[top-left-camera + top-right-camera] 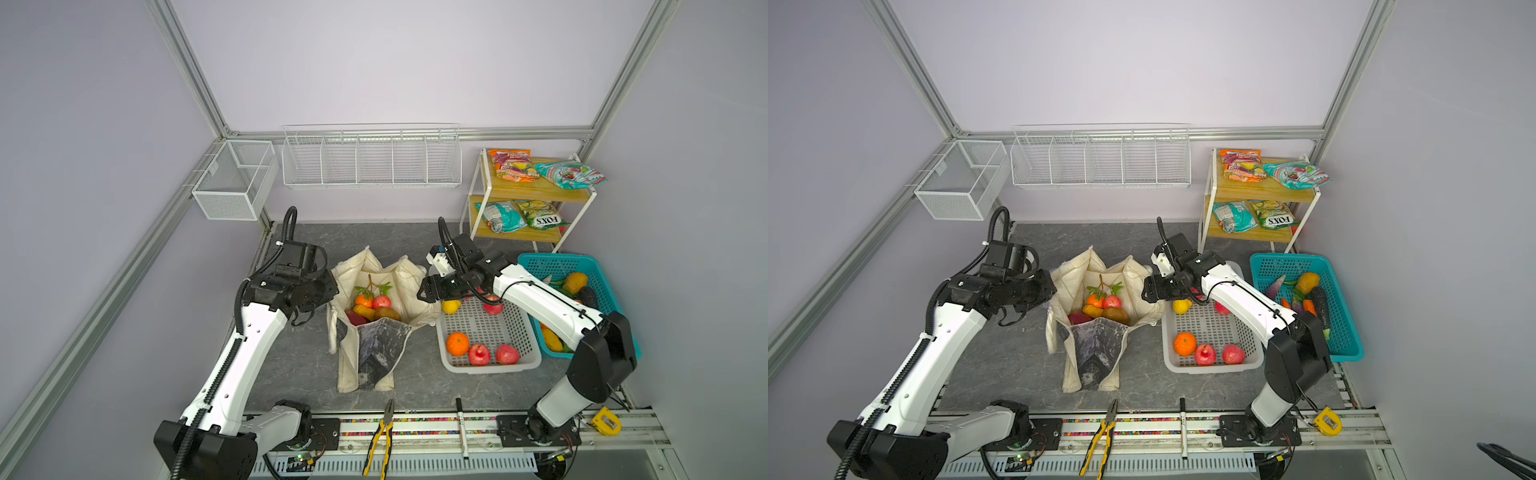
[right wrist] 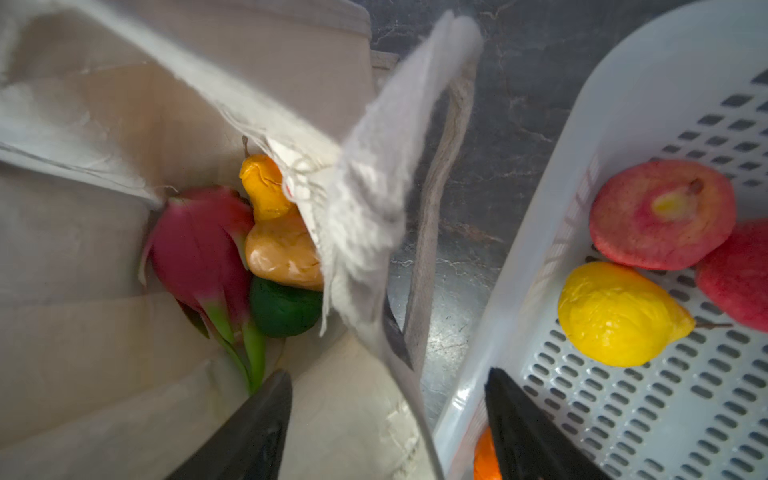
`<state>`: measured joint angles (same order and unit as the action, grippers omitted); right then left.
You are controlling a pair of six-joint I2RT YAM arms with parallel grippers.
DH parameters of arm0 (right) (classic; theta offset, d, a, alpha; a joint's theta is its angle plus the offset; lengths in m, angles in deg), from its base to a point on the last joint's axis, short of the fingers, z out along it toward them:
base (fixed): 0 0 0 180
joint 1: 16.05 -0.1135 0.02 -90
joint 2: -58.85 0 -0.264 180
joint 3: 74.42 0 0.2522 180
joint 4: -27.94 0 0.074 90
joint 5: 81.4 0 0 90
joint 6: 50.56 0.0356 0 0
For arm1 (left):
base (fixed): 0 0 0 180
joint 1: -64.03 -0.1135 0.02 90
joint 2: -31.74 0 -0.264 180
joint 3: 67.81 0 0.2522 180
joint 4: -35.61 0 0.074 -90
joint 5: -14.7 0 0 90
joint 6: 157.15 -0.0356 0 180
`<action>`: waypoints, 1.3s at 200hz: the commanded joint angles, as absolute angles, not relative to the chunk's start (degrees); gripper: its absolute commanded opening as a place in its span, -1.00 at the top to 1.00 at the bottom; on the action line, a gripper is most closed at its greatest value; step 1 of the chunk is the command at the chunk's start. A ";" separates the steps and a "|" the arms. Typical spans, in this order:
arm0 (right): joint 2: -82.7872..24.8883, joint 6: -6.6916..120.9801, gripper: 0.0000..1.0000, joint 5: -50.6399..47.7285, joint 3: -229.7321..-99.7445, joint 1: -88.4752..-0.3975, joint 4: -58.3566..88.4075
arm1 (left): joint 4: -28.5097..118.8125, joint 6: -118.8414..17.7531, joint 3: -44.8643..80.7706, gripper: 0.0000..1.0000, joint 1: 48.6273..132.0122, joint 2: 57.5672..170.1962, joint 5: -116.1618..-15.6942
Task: Place the food into the grocery bag and tie it
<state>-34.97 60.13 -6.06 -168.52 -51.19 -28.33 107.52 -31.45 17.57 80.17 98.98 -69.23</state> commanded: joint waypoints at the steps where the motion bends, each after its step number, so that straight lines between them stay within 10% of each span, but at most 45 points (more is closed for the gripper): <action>1: -35.19 59.88 -0.22 -6.42 -168.29 -51.57 -28.21 | 107.35 -32.07 18.51 1.00 80.20 98.42 -69.15; 45: -34.42 56.63 0.86 -1.71 -171.61 -51.99 -31.54 | 107.67 -32.08 18.00 1.00 80.11 97.38 -69.59; 210: -34.80 51.42 0.85 7.27 -182.82 -51.35 -41.11 | 103.68 -32.15 17.57 1.00 80.09 101.01 -66.25; 260: -34.22 50.75 0.14 8.46 -187.83 -49.87 -41.75 | 103.78 -32.43 17.63 1.00 80.11 101.40 -66.33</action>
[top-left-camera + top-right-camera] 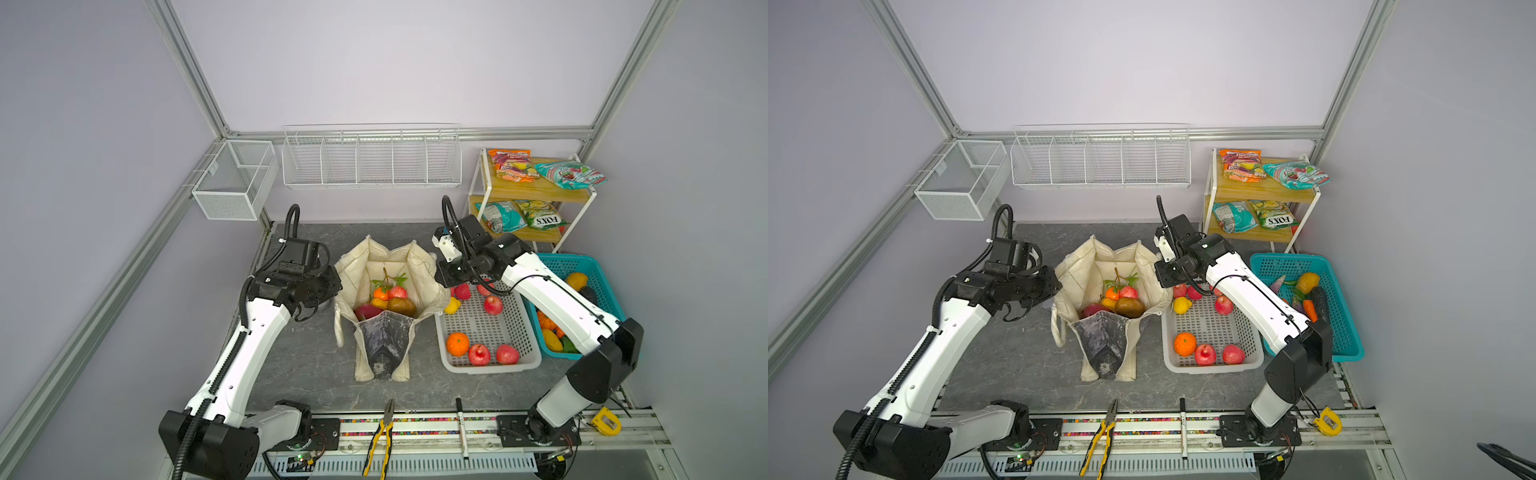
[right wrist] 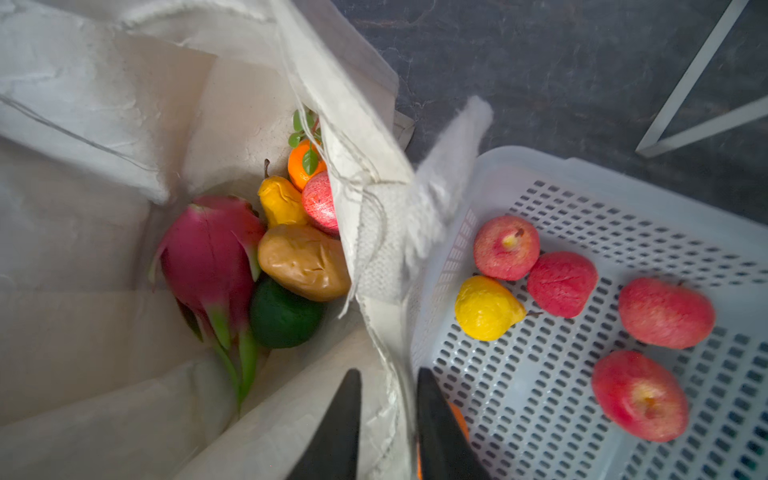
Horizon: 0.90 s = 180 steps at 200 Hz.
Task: Place the food into the grocery bag and tie it
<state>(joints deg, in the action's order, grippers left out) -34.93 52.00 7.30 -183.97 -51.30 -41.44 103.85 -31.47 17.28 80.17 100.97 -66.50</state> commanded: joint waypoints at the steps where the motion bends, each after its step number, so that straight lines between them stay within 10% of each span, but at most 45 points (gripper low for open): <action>1: -34.22 50.72 0.13 8.53 -188.02 -49.75 -41.82 | 103.78 -32.43 17.61 1.00 80.11 101.42 -66.29; 77: -33.81 56.88 -0.50 7.44 -203.49 -29.05 -38.97 | 104.13 -32.52 16.96 1.00 79.68 100.78 -66.60; 180: -34.80 90.95 -0.77 -8.57 -201.38 0.42 -20.70 | 103.05 -31.75 17.67 1.00 79.36 101.68 -66.08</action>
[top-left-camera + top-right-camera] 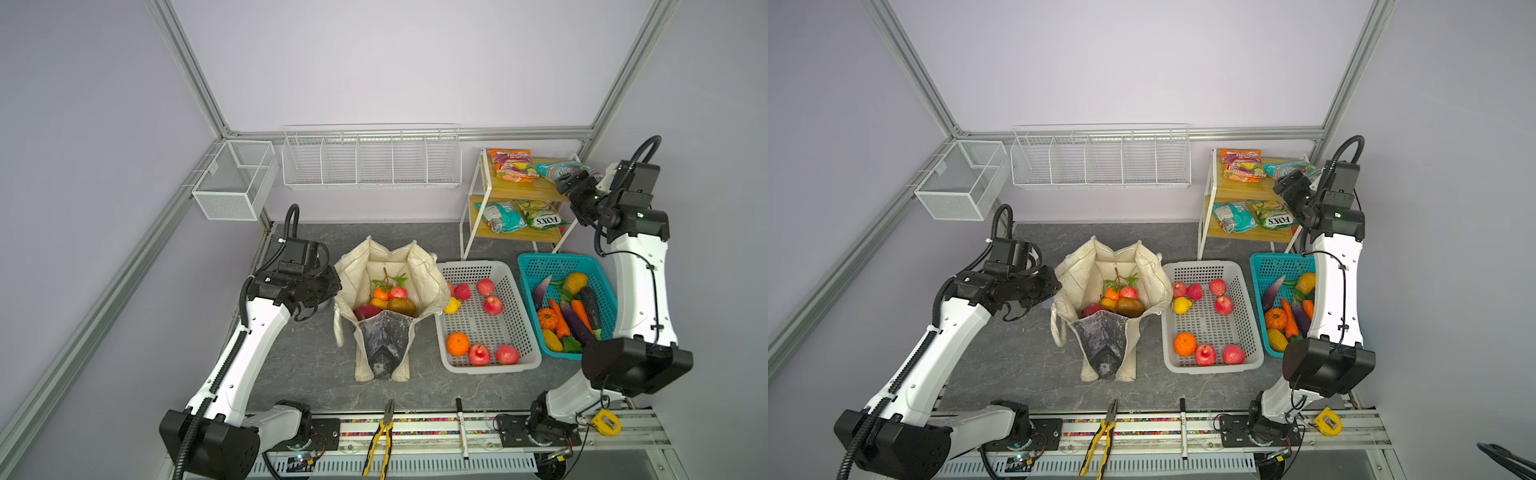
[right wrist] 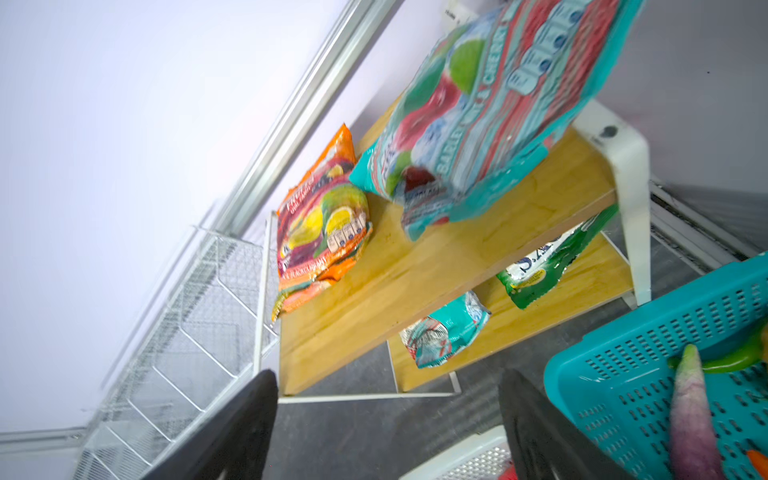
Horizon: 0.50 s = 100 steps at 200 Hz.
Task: Place the food into the grocery bag and tie it
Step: 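Reach the right gripper to the wooden shelf and grasp the striped candy packet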
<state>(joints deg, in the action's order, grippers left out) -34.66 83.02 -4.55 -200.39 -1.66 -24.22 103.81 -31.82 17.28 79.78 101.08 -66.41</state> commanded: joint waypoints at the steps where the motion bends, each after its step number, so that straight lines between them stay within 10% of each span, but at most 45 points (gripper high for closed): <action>1: -34.82 91.08 -0.77 -8.64 -201.34 0.53 -20.67 | 103.02 -31.74 17.67 1.00 79.39 101.73 -66.07; 100: -47.10 101.85 -0.68 -13.64 -212.02 3.58 -21.50 | 102.30 -32.39 18.55 1.00 78.91 103.07 -66.15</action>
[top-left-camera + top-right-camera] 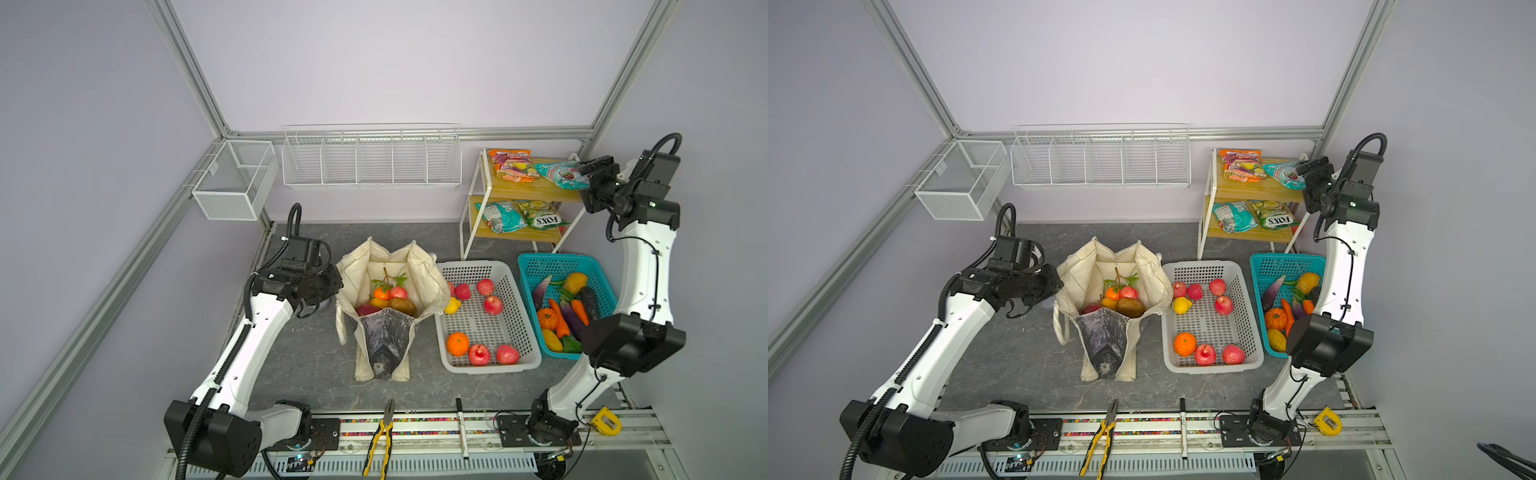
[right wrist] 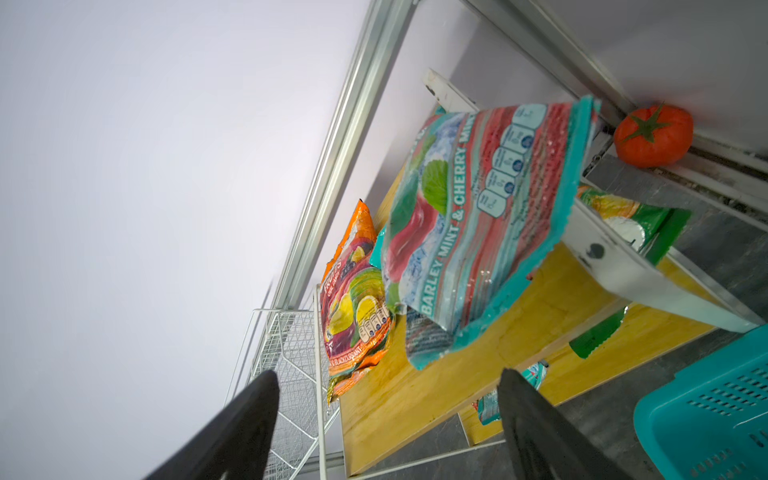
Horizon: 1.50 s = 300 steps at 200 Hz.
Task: Place the food into the grocery bag and tie it
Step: 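Reach the right gripper to the wooden shelf and grasp the striped candy packet, then lift the candy packet off the shelf with the right gripper toward the bag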
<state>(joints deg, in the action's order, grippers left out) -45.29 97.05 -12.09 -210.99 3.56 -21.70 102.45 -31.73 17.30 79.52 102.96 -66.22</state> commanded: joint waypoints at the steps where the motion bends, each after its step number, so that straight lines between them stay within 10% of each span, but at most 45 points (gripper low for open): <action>1: -47.17 101.89 -0.68 -13.64 -212.02 3.61 -21.51 | 102.33 -32.41 18.60 1.00 78.90 103.09 -66.15; 183: -50.24 103.65 0.80 -8.82 -216.44 3.54 -19.89 | 103.23 -33.84 21.08 1.00 78.38 105.10 -66.31; 300: -48.91 96.99 0.85 -8.59 -230.13 2.36 -22.40 | 103.53 -34.09 20.33 1.00 78.36 103.61 -66.51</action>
<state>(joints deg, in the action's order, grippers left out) -51.62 99.43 -8.99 -228.28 2.91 -23.95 103.46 -33.26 19.25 78.75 104.80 -66.24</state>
